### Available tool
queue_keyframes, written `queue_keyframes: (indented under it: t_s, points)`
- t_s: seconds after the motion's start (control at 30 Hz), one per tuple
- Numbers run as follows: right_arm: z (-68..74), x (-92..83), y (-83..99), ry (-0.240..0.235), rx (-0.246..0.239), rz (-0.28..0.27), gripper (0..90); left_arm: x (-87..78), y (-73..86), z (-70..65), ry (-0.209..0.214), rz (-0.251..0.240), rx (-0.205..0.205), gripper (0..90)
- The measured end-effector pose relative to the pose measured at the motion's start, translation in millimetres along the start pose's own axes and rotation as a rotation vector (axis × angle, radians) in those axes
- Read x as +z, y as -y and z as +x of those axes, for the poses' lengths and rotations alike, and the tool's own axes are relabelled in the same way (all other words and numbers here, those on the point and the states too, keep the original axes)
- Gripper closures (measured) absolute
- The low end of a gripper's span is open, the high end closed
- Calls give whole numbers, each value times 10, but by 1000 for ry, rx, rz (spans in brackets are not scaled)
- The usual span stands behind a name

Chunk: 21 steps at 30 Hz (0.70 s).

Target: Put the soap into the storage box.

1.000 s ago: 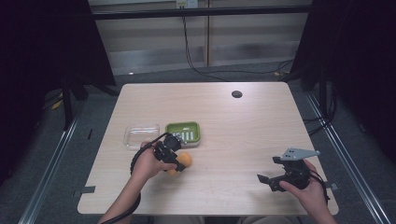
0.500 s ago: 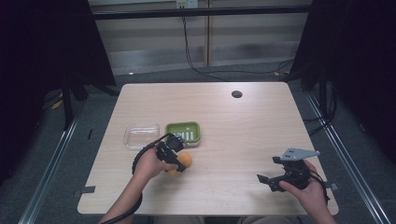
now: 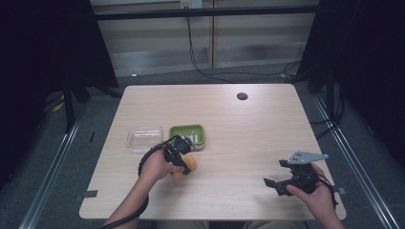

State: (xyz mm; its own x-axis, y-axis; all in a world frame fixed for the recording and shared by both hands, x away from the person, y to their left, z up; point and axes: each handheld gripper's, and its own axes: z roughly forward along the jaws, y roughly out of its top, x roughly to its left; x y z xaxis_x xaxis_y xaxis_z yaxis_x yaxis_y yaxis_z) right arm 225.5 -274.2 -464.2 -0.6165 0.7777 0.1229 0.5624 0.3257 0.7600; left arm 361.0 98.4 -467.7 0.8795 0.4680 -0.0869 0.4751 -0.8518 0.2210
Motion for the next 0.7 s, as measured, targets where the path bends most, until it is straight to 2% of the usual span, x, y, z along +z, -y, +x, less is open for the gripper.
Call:
queue_keyframes:
  t_s: [0.13, 0.2, 0.23, 0.4, 0.43, 0.47, 0.53, 0.57, 0.7]
  points:
    - [4, 11, -2, 0, 1, 6, 55, 11, -17, -36, -4, -2, -22, 495]
    - [3, 11, -4, -5, -2, 4, 54, 9, -36, -42, 0, 12, 10, 496]
    - [1, 9, -6, -9, -3, 1, 53, 9, -45, -52, 0, 18, -7, 496]
    - [-6, -5, -8, -5, -1, -5, 53, 4, -75, -65, 9, 40, 1, 498]
    - [-9, -11, -7, -4, 2, -5, 53, 1, -79, -59, 19, 31, 2, 498]
    - [-7, -12, -7, -3, 7, -10, 52, -4, -80, -62, 28, 26, -19, 499]
    - [-10, -14, -7, -5, 1, -10, 52, -12, -85, -51, 33, 13, -8, 499]
    - [-12, -16, -7, -5, 1, -11, 52, -25, -91, -47, 43, 22, -15, 499]
    - [-11, -25, -9, -5, 1, -10, 52, -64, -102, -42, 66, 1, -39, 500]
